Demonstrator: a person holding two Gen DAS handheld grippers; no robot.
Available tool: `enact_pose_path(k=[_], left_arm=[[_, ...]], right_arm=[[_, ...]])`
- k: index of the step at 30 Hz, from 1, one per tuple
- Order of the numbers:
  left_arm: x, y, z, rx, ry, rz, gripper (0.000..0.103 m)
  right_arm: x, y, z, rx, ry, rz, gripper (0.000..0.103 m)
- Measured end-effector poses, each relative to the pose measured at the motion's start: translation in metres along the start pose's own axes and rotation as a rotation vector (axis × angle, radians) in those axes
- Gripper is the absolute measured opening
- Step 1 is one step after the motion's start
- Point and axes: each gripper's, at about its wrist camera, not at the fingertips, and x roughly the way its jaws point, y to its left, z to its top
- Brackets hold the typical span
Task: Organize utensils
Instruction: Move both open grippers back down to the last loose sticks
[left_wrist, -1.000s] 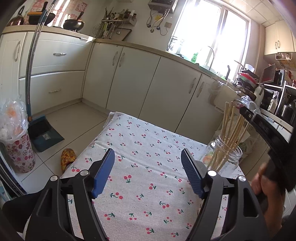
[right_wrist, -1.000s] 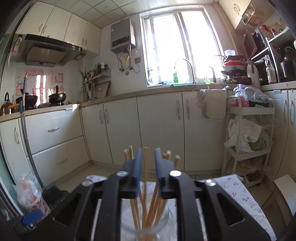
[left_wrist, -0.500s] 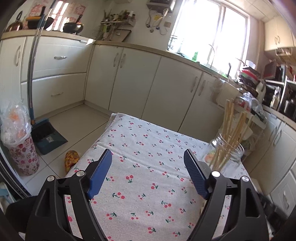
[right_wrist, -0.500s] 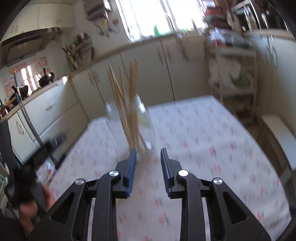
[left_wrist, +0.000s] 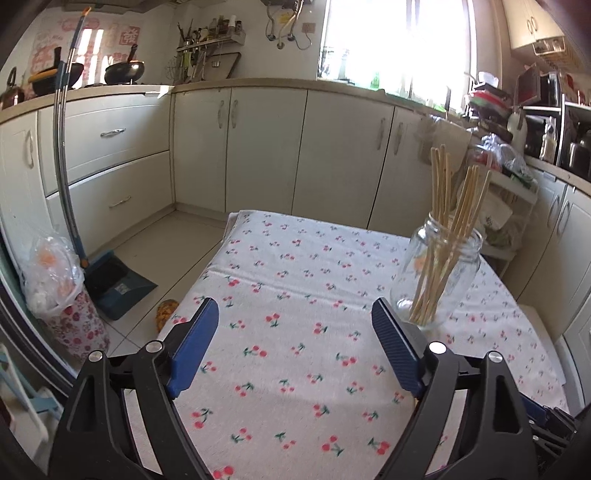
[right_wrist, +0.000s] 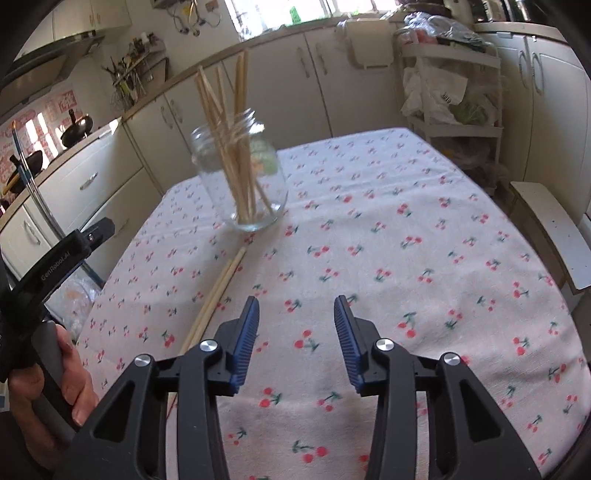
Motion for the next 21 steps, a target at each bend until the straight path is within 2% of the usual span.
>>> enact_pose_path(k=[5,13,21], left_arm=[[-0.002,0.006,-0.001,0.004,0.021,0.024,0.085],[0.000,0.025,-0.001,-0.007,0.053,0.050,0.088],[0.005,0.040,-0.003,-0.031,0.090,0.066,0.088]], right_arm=[[0.016,0.027,0.004,-0.063,0.072,0.017,0.044],[0.046,0.064,0.008,-0.192,0.166,-0.015,0.046],[0.041,0.048,0.010,-0.274,0.210,-0.075,0.047]])
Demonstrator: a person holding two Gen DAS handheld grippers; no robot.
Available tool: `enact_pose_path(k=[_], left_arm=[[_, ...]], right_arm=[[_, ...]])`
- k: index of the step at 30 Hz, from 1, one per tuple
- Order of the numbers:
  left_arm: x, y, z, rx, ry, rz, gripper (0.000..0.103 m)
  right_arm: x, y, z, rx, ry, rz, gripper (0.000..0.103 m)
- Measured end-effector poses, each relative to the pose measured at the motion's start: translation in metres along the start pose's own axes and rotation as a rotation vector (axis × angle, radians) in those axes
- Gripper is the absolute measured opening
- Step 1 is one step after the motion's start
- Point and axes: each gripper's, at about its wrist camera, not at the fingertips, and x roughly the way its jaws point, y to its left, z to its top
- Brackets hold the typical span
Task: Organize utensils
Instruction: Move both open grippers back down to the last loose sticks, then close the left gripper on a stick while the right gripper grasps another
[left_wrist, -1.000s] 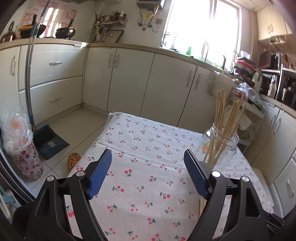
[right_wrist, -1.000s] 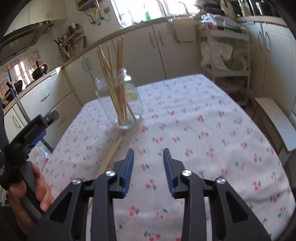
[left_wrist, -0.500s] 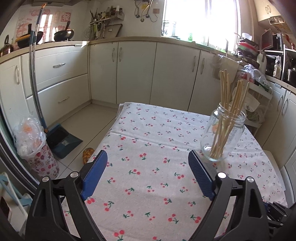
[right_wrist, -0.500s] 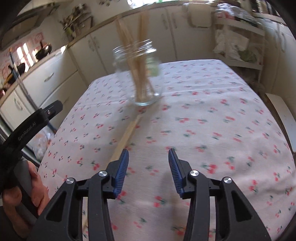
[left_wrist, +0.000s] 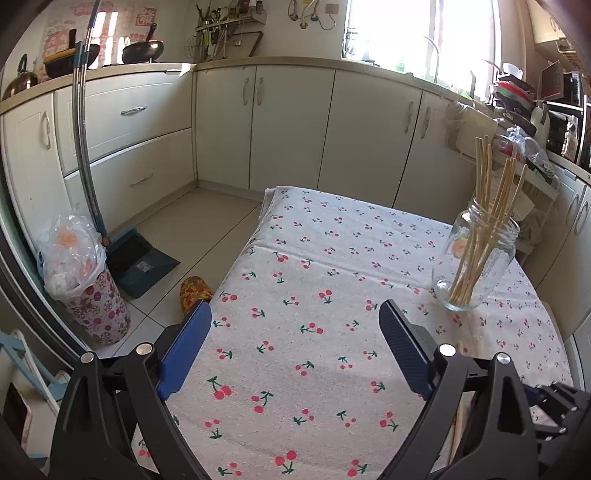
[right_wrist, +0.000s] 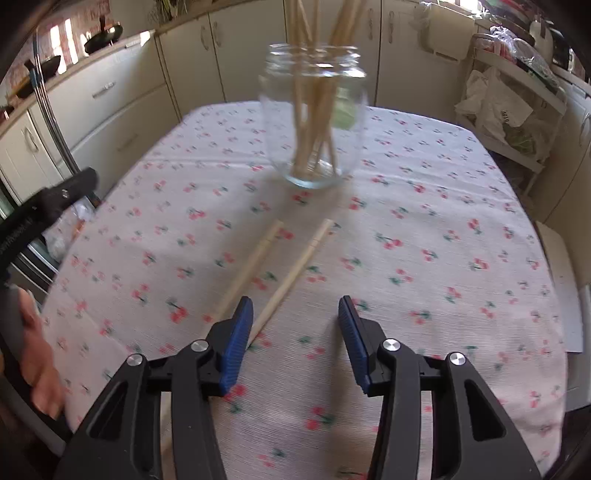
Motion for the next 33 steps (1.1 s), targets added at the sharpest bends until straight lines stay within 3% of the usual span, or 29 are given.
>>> enact_pose_path(k=[5,7,11,17,25,28,31,33], left_arm=[[-0.001,-0.009,-0.001,0.021,0.019,-0.029,0.088],[-0.002,-0.019,-0.002,0.050,0.042,-0.074,0.088],[-0.003,-0.046,-0.007,0.157,0.080,-0.161,0.088],[0.009,-0.094,-0.022,0.305,0.163,-0.194,0.088],[0.027,-0.139,-0.040,0.392,0.256,-0.181,0.088],[0.032,-0.143,-0.046,0.399,0.286,-0.181,0.073],[0.039,-0.139,-0.046,0.362,0.313,-0.213,0.047],[0.038,-0.139,-0.045,0.372,0.303,-0.226,0.019]], right_arm=[[0.000,-0.008,0.000,0.026,0.000,0.009,0.047],[-0.001,-0.004,-0.002,-0.014,-0.006,0.023,0.041],[-0.006,-0.007,-0.005,-0.108,0.006,0.046,0.021],[-0.012,-0.048,-0.009,-0.143,0.026,0.041,0.020],[-0.018,-0.070,-0.016,0.010,0.001,0.087,0.022],[-0.020,-0.068,-0.018,0.038,-0.014,0.076,0.022],[-0.021,-0.068,-0.020,0.044,-0.022,0.071,0.022],[-0.021,-0.070,-0.018,0.051,-0.018,0.077,0.022]])
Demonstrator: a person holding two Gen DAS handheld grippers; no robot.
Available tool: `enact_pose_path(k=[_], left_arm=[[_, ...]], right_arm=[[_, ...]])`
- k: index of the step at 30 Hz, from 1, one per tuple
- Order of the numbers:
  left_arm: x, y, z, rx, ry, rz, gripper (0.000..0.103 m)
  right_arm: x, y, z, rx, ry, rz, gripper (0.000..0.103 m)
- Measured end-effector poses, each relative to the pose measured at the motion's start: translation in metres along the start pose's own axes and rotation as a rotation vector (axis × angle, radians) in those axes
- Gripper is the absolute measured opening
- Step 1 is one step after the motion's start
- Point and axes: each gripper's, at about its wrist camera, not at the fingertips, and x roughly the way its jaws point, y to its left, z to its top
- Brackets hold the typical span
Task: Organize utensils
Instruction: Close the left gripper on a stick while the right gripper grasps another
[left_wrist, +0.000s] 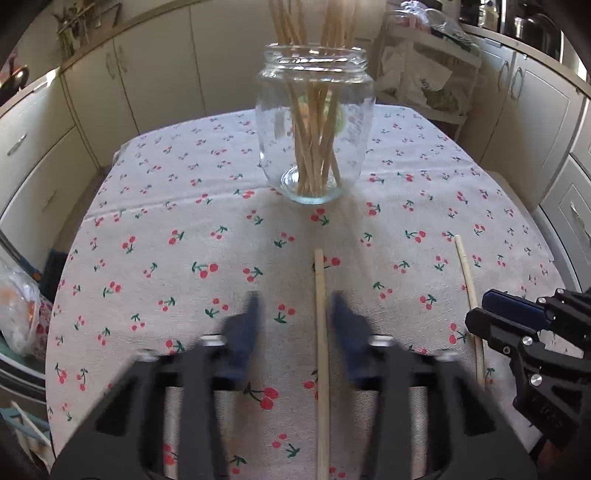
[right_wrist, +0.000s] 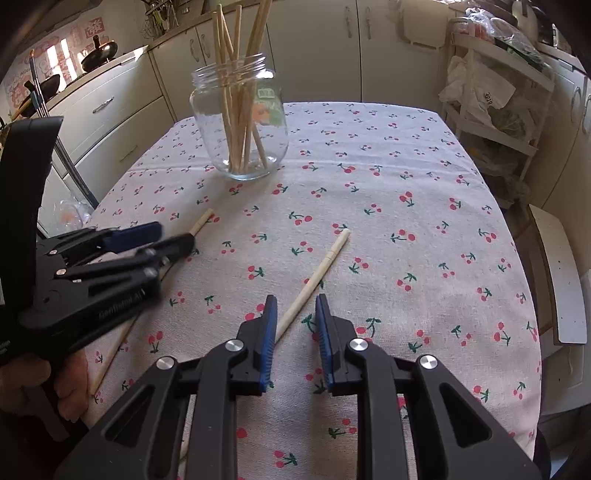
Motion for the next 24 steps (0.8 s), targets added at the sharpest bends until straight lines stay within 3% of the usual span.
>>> enact_pose_path(k=[2,7,9,11,12,13,14,15,17,24], left_arm=[[-0.001,-0.001,0.000,0.001,0.003,-0.015,0.005],[-0.009,0.005,0.001,-0.026,-0.011,-0.010,0.005],[-0.006,0.007,0.001,-0.042,0.010,-0.011,0.007],[-0.002,0.009,0.003,-0.060,0.030,-0.017,0.017],[-0.001,0.009,0.003,-0.061,0.030,-0.003,0.036],[0.001,0.009,0.003,-0.062,0.029,0.007,0.042],[0.002,0.009,0.003,-0.063,0.025,0.007,0.043],[0.002,0.008,0.003,-0.055,0.014,0.009,0.031],[0.002,0.007,0.002,-0.039,0.006,-0.001,0.006],[-0.005,0.008,0.002,-0.037,-0.013,-0.018,0.005]], right_arm=[[0.000,0.000,0.001,0.003,0.004,0.001,0.022],[0.002,-0.002,0.004,0.029,0.002,-0.003,0.024],[0.003,-0.002,0.006,0.050,0.000,-0.008,0.031],[0.005,-0.001,0.008,0.054,-0.001,-0.021,0.032],[0.006,0.000,0.008,0.048,-0.002,-0.030,0.032],[0.007,0.002,0.009,0.038,-0.002,-0.035,0.032],[0.007,0.004,0.009,0.021,-0.004,-0.045,0.026],[0.008,0.006,0.009,0.008,0.000,-0.045,0.012],[0.008,0.007,0.009,-0.004,0.004,-0.035,0.009],[0.009,0.006,0.011,0.001,0.022,-0.018,0.009]])
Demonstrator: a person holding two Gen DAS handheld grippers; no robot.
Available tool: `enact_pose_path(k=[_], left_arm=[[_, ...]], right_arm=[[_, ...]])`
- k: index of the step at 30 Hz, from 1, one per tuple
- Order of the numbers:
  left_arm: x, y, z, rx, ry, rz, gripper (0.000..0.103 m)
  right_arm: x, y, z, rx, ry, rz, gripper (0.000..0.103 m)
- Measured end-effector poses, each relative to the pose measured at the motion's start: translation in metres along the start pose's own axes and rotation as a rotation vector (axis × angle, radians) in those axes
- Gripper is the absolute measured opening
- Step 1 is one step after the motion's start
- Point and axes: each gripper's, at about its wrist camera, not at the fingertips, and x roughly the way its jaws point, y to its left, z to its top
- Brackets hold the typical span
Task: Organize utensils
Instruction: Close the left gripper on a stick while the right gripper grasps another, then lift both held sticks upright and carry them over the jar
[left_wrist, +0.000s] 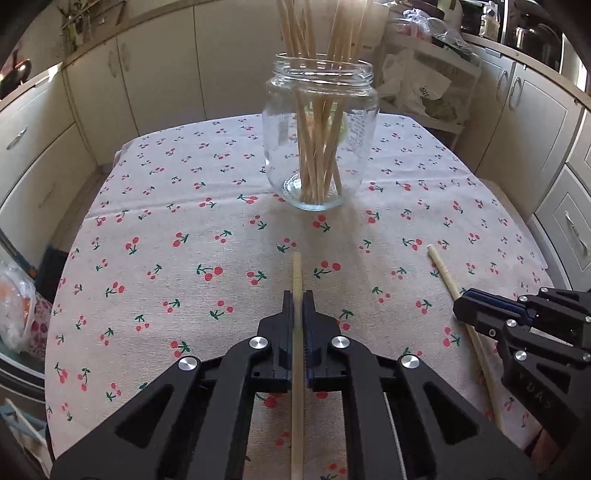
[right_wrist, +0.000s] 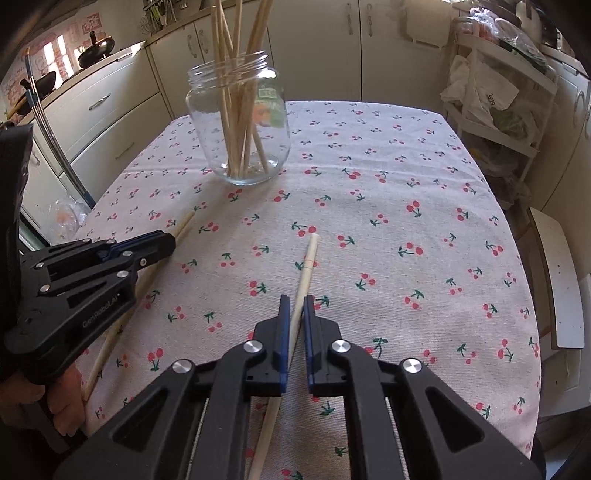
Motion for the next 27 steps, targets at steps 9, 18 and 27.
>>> enact_pose_path(k=[9,18,27], left_arm=[[0.007,0.000,0.002,-0.026,0.050,0.009,0.053],[0.007,-0.004,0.005,0.019,0.036,-0.014,0.005],[-0.055,-0.007,0.029,0.007,-0.258,0.014,0.005]], right_arm=[[0.001,0.007,0.000,-0.044,0.002,-0.018,0.030],[0.001,0.009,-0.001,-0.072,-0.018,-0.037,0.006],[-0.010,-0.026,-0.007,0.198,-0.118,0.144,0.006]])
